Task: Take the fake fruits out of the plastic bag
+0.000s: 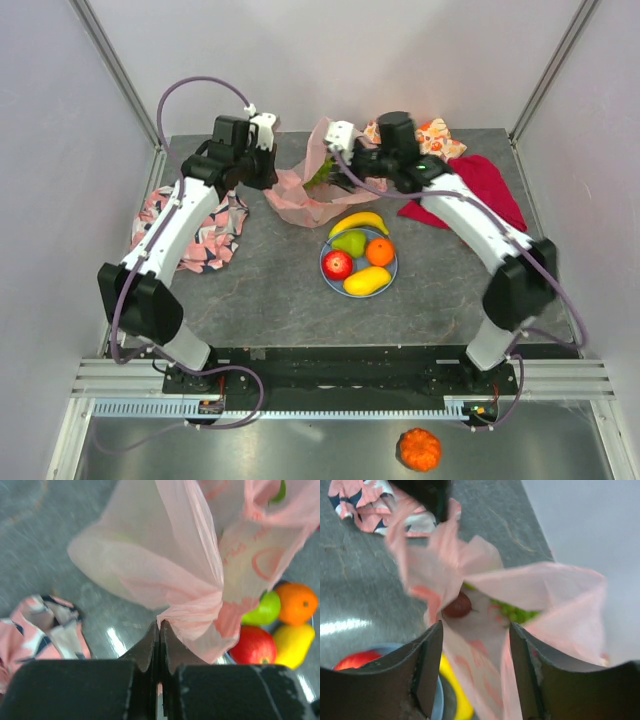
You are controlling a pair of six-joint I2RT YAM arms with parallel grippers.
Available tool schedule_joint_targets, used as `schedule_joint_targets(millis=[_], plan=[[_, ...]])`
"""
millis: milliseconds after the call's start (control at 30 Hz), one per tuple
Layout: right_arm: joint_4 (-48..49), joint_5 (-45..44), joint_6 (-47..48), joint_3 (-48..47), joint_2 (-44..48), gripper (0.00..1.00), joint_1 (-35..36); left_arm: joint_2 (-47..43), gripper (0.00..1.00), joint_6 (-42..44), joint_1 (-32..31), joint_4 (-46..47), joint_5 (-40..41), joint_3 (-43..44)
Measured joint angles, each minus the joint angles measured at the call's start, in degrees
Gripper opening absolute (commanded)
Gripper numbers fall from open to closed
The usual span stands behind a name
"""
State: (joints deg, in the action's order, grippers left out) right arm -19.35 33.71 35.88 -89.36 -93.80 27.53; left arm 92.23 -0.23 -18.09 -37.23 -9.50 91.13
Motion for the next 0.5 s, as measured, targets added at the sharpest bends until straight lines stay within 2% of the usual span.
schedule_joint_targets(millis=[67, 233, 400, 500], plan=[[2.0, -1.7, -2.3, -4.8, -7.9, 0.5, 2.2, -2.3, 0.02, 0.0, 0.0, -0.5, -0.8, -3.1], [1.6, -8.0, -5.4, -13.2, -22.2, 0.47, 4.3, -6.7, 0.02, -0.2, 0.0, -0.5, -1.4, -8.2], [-3.2, -14.2, -4.1, -12.5, -23.8, 0.46, 4.3, -9.8, 0.02, -0.2, 0.0, -0.4, -1.1, -11.4], [-4.3, -16.8, -3.2, -6.1, -19.4, 0.46, 4.1, -12.2, 0.02, -0.2, 0.0, -0.4, -0.9, -14.7]])
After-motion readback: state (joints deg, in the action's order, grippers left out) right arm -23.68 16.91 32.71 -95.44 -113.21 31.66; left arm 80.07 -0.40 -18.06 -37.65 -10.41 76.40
